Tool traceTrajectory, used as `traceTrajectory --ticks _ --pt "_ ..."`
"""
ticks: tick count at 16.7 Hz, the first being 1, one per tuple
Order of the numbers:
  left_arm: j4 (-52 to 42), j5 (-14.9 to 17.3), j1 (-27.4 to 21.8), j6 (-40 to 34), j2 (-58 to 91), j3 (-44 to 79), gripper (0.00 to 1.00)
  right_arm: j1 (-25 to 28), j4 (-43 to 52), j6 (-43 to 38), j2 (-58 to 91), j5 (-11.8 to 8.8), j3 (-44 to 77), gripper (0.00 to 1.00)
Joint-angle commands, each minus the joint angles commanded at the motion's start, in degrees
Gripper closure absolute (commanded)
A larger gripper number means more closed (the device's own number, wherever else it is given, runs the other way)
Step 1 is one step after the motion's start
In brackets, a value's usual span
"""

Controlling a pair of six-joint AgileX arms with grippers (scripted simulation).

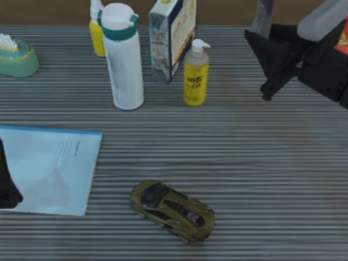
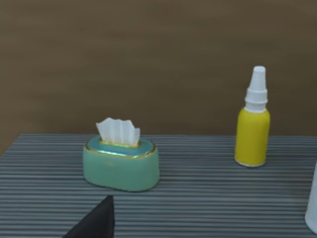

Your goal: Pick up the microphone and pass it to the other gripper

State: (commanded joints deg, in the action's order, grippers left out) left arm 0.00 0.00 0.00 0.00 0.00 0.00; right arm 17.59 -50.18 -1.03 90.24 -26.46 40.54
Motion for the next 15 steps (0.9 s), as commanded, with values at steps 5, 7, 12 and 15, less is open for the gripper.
traceTrajectory --ticks 5,7,12,15 --pt "0.0 0.0 0.0 0.0 0.0 0.0 0.0 2.5 0.1 -0.2 0.5 2.1 0.8 1.0" --pt "0.0 0.0 0.0 0.0 0.0 0.0 0.0 6.0 0.0 -0.3 0.9 5.6 1.5 1.0" --pt "0.0 0.0 0.0 0.0 0.0 0.0 0.0 16.4 0.2 -0.8 1.5 15.7 3.4 1.0" --pt "0.0 0.0 0.0 0.0 0.0 0.0 0.0 18.3 0.2 -0.8 1.5 17.6 3.8 1.0"
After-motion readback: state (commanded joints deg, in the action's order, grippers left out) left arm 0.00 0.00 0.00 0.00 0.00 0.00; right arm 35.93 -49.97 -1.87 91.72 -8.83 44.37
